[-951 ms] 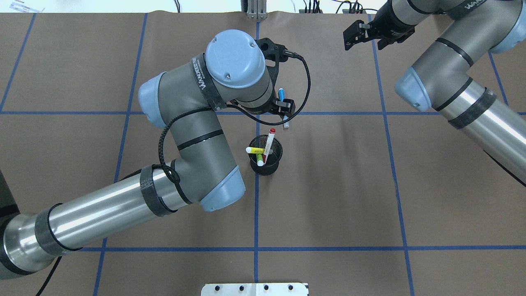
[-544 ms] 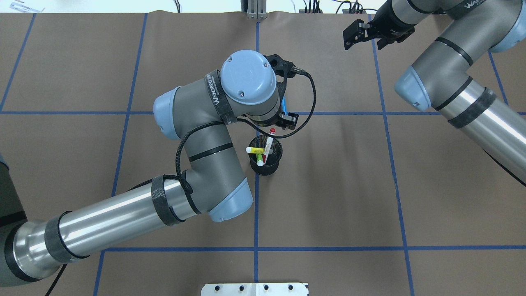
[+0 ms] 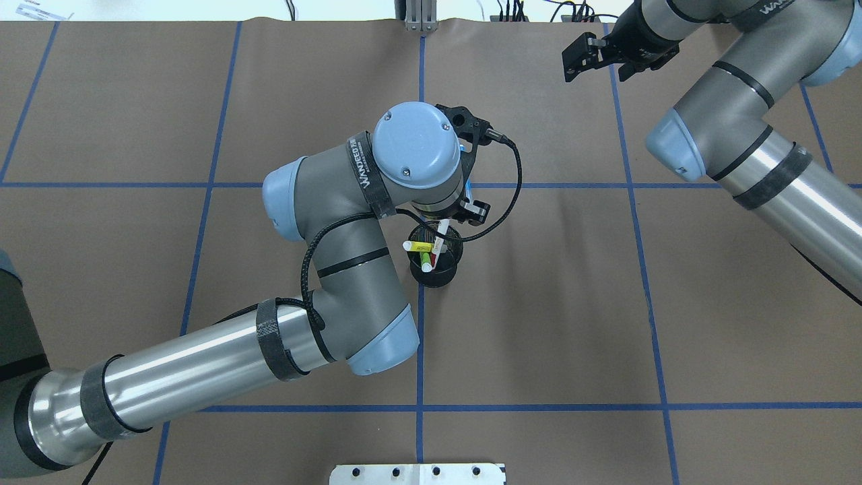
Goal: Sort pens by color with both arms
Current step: 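Lower the left gripper into the cup and grasp the red-capped marker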
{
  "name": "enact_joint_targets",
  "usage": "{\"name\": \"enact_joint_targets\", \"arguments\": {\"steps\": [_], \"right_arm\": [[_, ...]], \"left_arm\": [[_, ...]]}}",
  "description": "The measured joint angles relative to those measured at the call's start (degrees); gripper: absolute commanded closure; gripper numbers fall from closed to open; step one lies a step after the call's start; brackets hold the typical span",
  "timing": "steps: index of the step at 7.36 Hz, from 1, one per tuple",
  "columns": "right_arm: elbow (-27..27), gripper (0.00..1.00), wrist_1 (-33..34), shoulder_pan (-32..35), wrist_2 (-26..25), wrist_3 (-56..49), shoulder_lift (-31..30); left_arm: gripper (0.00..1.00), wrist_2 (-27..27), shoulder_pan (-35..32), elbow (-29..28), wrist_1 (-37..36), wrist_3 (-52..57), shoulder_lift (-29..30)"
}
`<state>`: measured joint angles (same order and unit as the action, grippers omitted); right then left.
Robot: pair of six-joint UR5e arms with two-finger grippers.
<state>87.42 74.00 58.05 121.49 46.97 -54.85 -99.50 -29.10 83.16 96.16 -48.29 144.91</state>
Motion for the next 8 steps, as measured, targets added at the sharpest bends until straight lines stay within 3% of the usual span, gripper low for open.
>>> {"name": "enact_joint_targets", "arguments": {"steps": [5,8], "right_arm": [[-0.14,0.02,-0.02,0.22,0.06,0.07,0.27],[-0.11,0.02,-0.08,0.26,0.06,0.06,0.27]], "left_arm": [[0.81,1.68,1.38,-0.02,-0.06,1.70,-0.41],[0.86,1.53,1.40,0.40,-0.12,2.19,-0.05]]}}
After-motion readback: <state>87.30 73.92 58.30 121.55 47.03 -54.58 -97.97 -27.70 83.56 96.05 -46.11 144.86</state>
